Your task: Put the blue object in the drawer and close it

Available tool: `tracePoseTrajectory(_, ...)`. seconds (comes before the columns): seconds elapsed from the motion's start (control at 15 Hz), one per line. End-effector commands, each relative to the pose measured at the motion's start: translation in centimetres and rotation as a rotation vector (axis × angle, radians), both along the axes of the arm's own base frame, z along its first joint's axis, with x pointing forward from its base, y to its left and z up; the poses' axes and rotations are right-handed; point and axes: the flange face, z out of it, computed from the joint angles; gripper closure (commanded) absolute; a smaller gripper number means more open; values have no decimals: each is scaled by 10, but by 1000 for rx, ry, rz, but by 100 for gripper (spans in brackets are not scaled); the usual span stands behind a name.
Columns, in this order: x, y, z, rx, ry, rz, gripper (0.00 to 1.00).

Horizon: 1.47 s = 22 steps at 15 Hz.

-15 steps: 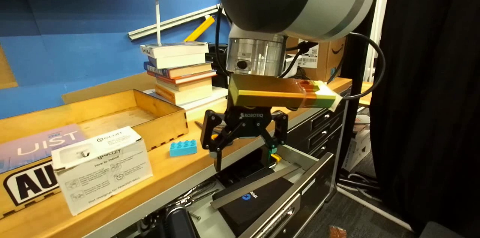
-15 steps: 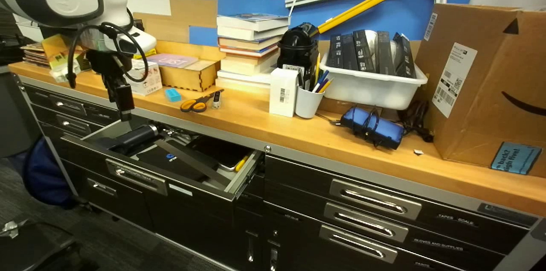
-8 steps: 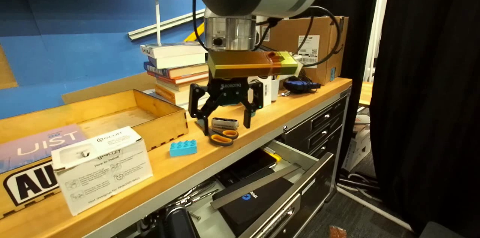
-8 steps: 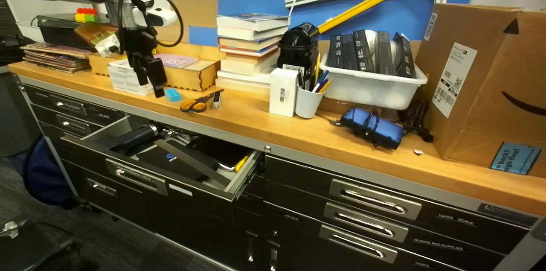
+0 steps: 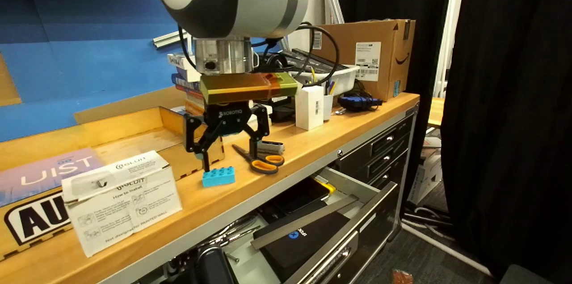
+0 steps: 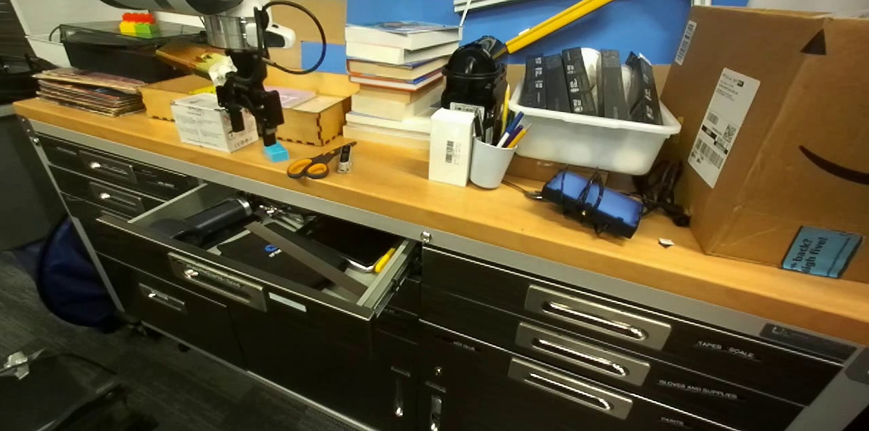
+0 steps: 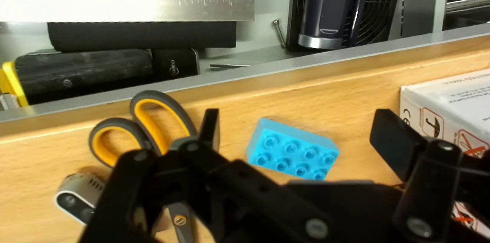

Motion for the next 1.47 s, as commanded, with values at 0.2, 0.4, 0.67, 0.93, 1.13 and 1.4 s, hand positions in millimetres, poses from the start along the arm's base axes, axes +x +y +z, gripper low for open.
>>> tracePoseTrajectory(0.2, 48, 31, -27, -38, -13, 34, 0)
tracePoseTrajectory(0.4, 58, 35, -35, -53, -23, 20, 26)
tracePoseTrajectory(0.67, 58, 36, -34, -53, -25, -9, 51)
tracePoseTrajectory(0.93, 28, 31, -34, -61, 36, -7, 51)
tracePoseTrajectory(1.13, -13, 21, -42, -79, 66, -46, 51)
tracePoseTrajectory(1.4, -66, 4, -58, -78, 78, -130, 51)
